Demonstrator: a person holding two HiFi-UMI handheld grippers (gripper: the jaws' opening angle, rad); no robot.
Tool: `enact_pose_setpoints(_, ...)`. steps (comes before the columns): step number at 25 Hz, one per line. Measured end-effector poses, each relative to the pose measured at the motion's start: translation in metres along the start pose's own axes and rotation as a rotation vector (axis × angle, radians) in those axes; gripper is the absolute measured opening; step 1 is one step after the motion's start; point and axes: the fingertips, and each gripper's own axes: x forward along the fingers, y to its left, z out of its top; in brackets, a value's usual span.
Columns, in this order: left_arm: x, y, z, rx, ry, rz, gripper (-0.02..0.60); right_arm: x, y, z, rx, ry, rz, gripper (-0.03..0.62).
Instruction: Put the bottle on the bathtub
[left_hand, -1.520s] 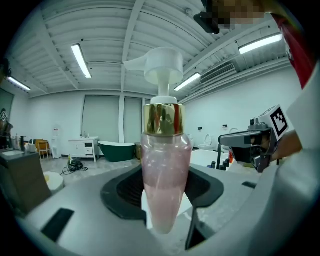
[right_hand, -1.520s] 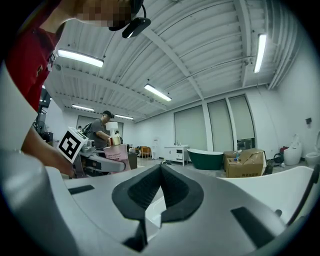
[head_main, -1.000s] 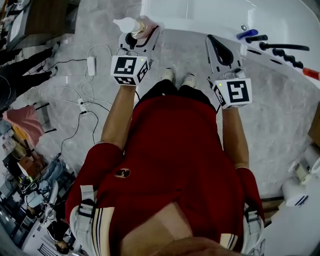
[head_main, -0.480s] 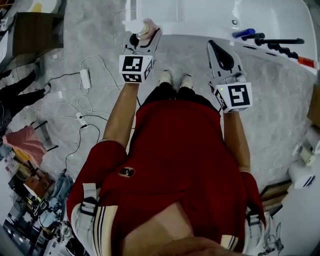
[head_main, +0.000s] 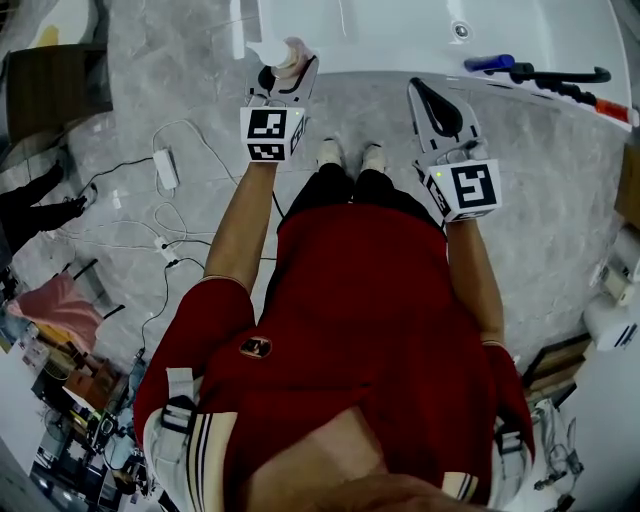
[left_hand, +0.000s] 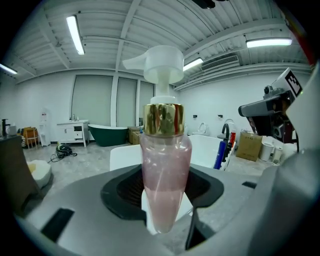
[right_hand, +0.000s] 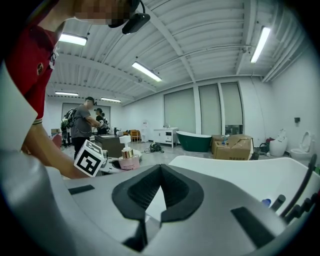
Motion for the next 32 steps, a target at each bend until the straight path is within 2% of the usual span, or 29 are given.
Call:
enact_pose_setpoints(15, 0.049, 0.012, -0.039, 0.010, 0.076, -0.065, 0.224, 0.021, -0.012, -0.015, 0.034, 0.053, -0.071, 0.000)
enact_pose_setpoints(32, 0.079, 0.010, -0.062, 0.011, 0.101, -0.082, 0.224, 0.015, -0.032, -0.022, 0.034, 0.092, -0.118, 0.000)
